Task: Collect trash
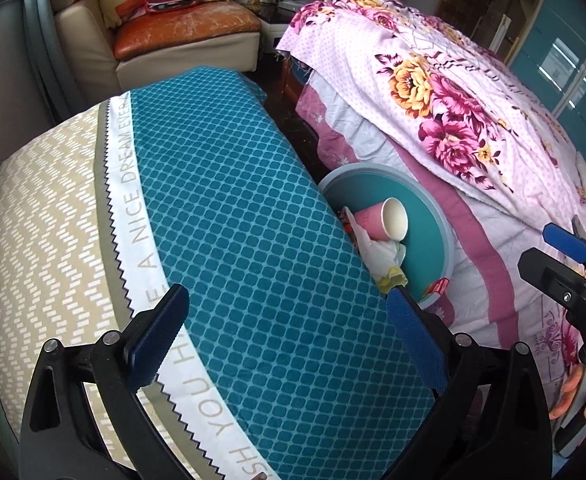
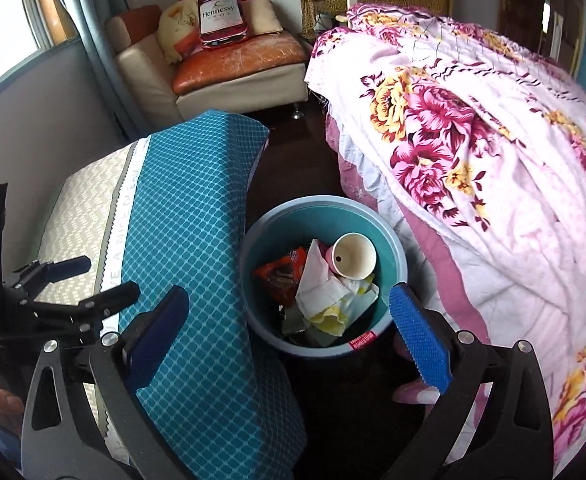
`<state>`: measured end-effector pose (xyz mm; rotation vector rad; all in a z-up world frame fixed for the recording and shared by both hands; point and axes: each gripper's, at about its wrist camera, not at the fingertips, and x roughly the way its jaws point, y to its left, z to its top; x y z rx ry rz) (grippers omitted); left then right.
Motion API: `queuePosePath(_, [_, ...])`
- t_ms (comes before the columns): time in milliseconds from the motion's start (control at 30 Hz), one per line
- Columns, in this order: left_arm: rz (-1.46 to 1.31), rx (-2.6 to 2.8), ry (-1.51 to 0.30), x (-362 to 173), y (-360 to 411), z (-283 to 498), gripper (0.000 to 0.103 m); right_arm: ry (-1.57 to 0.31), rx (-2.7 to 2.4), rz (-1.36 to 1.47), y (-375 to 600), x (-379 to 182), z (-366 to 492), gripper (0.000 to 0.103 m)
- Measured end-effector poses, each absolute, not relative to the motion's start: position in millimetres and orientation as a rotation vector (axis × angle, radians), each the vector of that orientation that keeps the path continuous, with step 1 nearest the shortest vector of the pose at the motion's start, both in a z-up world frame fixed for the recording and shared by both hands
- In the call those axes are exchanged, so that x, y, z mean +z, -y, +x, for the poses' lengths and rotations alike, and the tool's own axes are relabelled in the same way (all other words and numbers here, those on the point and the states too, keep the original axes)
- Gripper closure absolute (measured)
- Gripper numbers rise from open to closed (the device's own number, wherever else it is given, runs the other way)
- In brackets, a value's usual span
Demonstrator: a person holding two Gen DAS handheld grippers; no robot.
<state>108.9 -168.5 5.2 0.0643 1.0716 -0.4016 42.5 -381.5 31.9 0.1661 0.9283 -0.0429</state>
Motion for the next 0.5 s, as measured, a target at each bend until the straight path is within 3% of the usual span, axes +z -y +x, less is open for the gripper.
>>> queuePosePath(500, [0.068, -0.362, -1.049, 7, 147, 74, 0.004, -0.947, -0.060, 0.081, 359, 30, 7, 0.007])
